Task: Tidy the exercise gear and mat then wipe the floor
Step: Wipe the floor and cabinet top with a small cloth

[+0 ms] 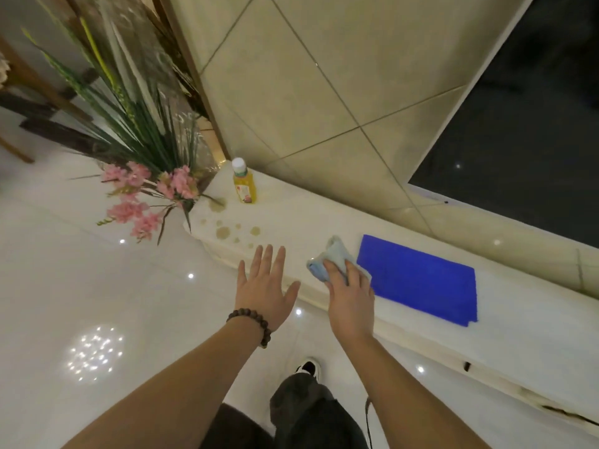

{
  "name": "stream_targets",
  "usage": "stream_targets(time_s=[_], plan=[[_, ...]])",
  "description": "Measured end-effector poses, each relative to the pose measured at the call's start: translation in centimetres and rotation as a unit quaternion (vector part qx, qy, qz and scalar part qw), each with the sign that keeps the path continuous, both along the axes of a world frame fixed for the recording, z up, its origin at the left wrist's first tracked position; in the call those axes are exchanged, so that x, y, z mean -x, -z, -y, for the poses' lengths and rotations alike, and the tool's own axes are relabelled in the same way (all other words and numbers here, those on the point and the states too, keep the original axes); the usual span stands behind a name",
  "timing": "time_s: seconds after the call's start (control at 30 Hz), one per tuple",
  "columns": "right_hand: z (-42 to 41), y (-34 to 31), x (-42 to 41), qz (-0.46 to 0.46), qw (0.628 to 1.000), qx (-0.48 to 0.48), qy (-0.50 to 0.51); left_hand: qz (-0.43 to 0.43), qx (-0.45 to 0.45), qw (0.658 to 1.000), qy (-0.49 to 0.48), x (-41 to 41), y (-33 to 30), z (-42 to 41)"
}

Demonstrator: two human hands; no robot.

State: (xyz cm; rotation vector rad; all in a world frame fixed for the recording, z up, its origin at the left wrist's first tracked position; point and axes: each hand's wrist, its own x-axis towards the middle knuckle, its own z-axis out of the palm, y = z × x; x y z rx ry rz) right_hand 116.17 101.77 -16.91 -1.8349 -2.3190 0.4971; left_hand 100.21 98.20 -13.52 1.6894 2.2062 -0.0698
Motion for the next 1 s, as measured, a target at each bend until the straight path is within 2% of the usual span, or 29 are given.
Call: stream_targets(time_s=[0.27, 0.43, 0.53, 0.67, 0.83, 1.0], plan=[[-6.9, 1.7, 4.4, -0.011, 0.998, 0.031, 0.046, 0.045, 0.019, 0.998, 0.045, 3.6, 2.7, -8.1], [-10.1, 4.0, 8.1, -0.041, 0.995, 0.022, 0.092, 0.145, 0.051, 0.984, 0.088, 6.1, 5.7, -13.5], [-11.6, 6.2, 10.2, -0.079, 0.988, 0.034, 0.130, 0.268, 0.047, 0.960, 0.060, 7.2, 8.1, -16.1], [-13.5, 10.6, 12.2, -0.152, 0.971, 0.079, 0.170, 0.425, 0.043, 0.904, -0.008, 8.3, 11.7, -18.7], [-14.7, 14.5, 12.8, -0.247, 0.928, 0.142, 0.239, 0.502, 0.071, 0.855, -0.105, 8.5, 16.2, -20.8], [-16.3, 16.4, 12.1, -0.250, 0.923, 0.142, 0.254, 0.509, 0.060, 0.851, -0.117, 8.0, 20.0, -21.4]])
